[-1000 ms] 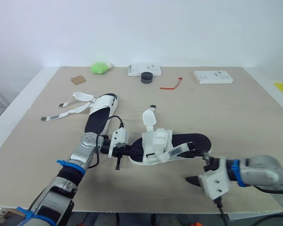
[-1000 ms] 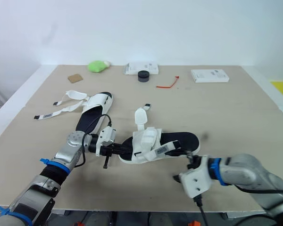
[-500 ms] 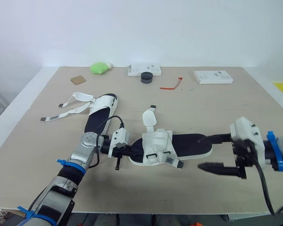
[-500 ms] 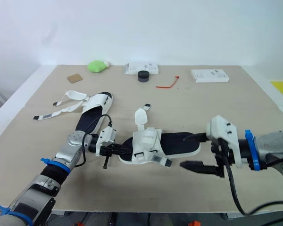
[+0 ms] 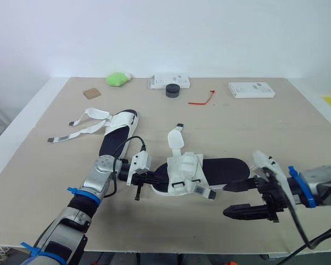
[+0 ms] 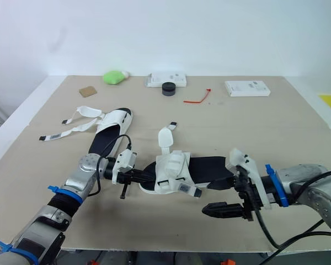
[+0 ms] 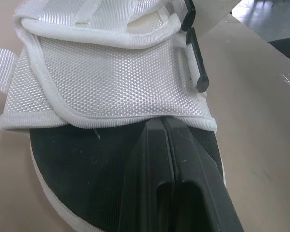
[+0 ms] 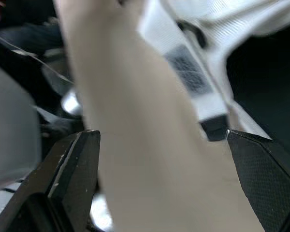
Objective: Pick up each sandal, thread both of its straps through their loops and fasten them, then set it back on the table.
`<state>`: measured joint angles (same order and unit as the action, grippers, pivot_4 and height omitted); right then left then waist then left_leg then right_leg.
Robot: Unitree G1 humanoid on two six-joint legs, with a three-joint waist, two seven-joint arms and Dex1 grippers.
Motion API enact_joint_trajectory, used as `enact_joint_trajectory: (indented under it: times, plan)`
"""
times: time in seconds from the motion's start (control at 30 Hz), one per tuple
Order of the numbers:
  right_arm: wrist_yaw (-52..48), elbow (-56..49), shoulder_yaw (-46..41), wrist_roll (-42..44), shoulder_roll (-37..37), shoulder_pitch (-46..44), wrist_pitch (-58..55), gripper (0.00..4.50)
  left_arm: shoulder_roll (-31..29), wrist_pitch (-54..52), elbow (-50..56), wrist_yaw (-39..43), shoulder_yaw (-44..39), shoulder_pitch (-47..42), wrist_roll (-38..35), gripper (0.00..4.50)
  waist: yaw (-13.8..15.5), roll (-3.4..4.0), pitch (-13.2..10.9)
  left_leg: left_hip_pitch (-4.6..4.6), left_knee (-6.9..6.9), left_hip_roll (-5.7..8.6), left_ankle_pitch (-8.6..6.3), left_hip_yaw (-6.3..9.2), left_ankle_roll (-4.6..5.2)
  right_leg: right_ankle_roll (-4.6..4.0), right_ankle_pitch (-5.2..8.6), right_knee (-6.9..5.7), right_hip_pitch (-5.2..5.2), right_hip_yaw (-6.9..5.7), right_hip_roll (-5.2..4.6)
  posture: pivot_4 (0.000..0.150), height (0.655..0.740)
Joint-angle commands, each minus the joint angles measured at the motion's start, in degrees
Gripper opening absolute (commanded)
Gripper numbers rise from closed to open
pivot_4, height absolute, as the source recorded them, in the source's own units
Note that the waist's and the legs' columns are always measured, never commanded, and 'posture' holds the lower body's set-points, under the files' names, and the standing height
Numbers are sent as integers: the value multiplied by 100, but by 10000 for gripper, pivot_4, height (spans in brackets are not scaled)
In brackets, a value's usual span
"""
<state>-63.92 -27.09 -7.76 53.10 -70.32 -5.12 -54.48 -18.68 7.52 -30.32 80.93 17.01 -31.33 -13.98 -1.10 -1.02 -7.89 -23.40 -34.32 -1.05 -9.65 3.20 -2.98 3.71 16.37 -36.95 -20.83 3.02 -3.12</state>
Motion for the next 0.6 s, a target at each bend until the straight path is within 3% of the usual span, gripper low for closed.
enact_joint_trajectory:
  times: [0.03,0.17,0.33,0.6]
  plan:
    - [140,-47,47,-106,133,-178,-28,44748,-166,-315,-524,-130,456,465,684,0,-3,-3,-1,0,0,-2,-2,1,-3,0,0,0,0,-2,0,1500,7400]
    - [740,247,639,-673,618,-416,-107,44748,-172,-346,-458,-140,467,487,669,0,-6,-7,3,1,0,-3,-7,-1,-11,0,0,0,-3,-6,-6,1500,7400]
    - [665,463,885,-777,722,-311,-316,44748,-194,-388,-367,-153,467,527,665,0,-3,-7,1,-3,1,3,-4,-2,0,-1,1,0,-4,-6,-8,1500,7400]
    - [709,799,706,-659,979,-462,-594,44748,-209,-431,-318,-163,463,548,649,0,-5,-10,1,-3,1,2,-5,0,-1,-1,2,0,-3,-9,-6,1500,7400]
